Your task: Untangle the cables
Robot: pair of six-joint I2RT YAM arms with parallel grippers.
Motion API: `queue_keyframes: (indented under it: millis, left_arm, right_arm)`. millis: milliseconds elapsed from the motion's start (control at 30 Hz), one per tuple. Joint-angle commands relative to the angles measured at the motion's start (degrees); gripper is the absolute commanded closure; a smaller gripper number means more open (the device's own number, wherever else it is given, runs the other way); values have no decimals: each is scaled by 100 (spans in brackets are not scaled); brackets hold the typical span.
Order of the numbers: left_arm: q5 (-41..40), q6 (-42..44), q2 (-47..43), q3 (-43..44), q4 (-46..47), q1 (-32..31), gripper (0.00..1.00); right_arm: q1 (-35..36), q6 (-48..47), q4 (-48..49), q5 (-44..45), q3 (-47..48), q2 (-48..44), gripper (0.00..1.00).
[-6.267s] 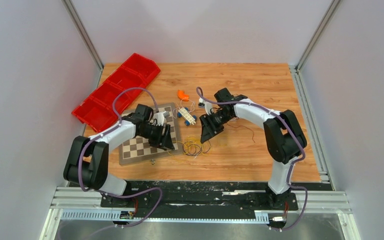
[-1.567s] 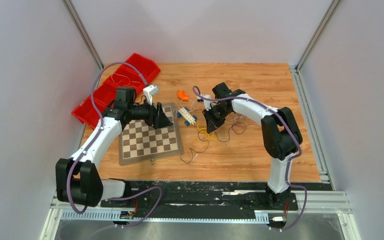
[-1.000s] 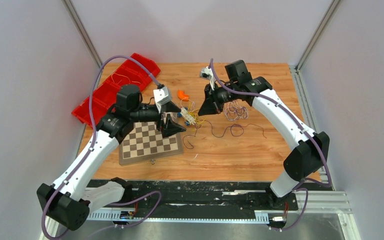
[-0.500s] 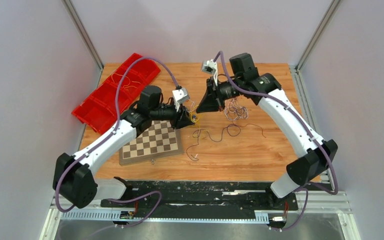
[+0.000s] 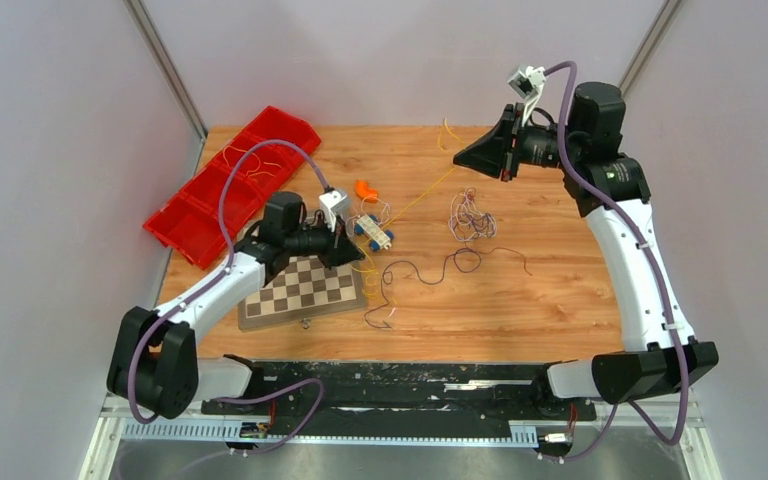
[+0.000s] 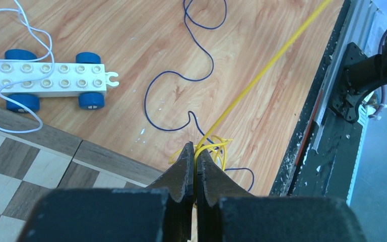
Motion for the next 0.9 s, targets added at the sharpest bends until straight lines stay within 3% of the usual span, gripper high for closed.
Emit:
queue_keyframes:
  millis: [0,200,233,367,433,667,867]
  left_arm:
    - [42,106,-382,82,-377,84,100]
    - [472,-464,-1046,842,-388,83,100]
    - [499,-567,-1103,1095,-399,78,100]
    - [371,-1532,-1070,1638,-378,78,100]
    - [210,-1979,-963,1799,-341,77,100]
    - [14,-3217,-806,1914,387,84,100]
    - [44,-4000,-641,2046,941,182,100]
  right_arm:
    - [-161,369,785,23,-97,-229,100]
    - [-100,252,681,17,-1034,-97,100]
    - [-11,169,569,-20,-1171,-25,91]
    - [635,-353,181,213,-1510,212,35]
    - [956,-420,181,335,-1547,252,21]
    - [1818,-516,433,756,-1633,555,8]
    - [2133,35,1633,949,-2293,637,4]
